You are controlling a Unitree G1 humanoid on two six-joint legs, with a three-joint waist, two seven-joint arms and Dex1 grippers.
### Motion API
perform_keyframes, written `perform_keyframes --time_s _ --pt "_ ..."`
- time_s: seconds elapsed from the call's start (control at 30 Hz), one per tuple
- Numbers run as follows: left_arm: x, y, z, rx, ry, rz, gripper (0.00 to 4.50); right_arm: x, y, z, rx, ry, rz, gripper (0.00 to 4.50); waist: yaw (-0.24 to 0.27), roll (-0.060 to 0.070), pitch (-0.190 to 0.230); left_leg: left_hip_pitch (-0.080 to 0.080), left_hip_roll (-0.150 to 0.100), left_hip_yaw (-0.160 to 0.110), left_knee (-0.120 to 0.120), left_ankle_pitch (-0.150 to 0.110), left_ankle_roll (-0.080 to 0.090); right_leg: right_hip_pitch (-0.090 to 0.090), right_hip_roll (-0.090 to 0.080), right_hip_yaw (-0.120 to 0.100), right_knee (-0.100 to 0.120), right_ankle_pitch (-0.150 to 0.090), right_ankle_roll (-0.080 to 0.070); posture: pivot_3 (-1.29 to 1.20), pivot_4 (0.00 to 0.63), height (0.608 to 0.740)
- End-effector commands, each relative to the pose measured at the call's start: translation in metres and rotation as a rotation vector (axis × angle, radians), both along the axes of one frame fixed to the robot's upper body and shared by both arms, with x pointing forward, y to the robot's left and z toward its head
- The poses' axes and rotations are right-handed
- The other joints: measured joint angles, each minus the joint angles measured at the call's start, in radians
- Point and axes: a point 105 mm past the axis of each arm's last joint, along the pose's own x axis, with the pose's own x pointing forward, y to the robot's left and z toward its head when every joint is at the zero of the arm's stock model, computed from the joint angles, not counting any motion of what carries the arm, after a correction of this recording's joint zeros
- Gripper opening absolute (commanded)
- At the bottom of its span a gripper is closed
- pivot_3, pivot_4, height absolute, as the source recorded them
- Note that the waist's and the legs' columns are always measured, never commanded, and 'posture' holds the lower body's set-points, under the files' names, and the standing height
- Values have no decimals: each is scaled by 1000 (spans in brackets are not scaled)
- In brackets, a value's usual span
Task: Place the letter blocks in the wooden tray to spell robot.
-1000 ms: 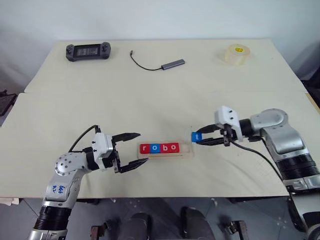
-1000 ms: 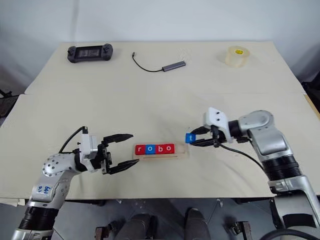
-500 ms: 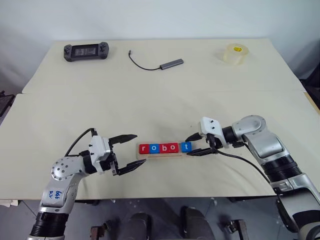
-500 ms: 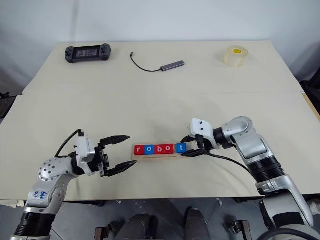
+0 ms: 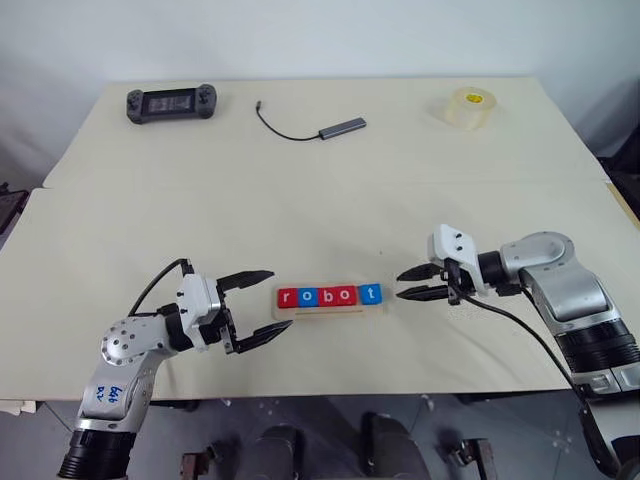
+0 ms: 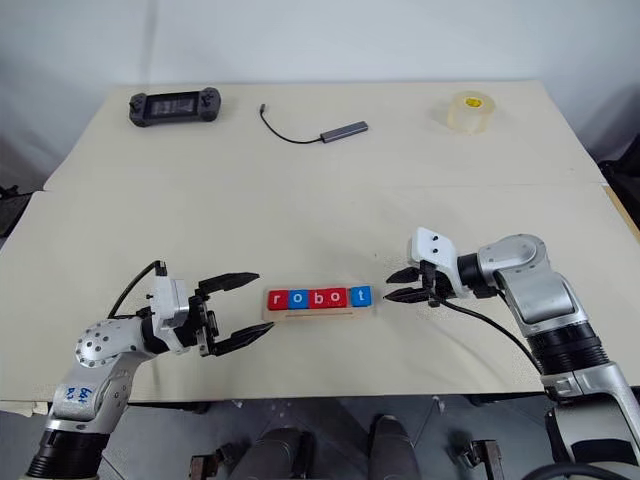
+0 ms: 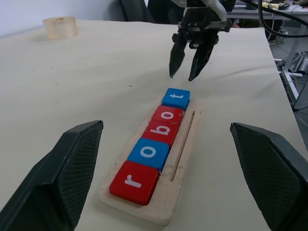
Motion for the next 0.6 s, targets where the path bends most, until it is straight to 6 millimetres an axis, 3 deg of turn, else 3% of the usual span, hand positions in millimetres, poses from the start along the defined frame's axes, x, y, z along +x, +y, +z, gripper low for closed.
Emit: perform_keyframes --time_s 0.03,0.6 --pt "1 1 8 -5 -32 -2 4500 1 10 3 4 -14 15 93 2 0 0 0 0 0 0 0 0 0 0 0 0 0 0 0 150 740" --pt "2 3 5 3 -17 -2 4500 -5 41 3 65 5 65 11 3 0 0 0 -1 -1 0 0 0 0 0 -1 0 0 0 0 150 740"
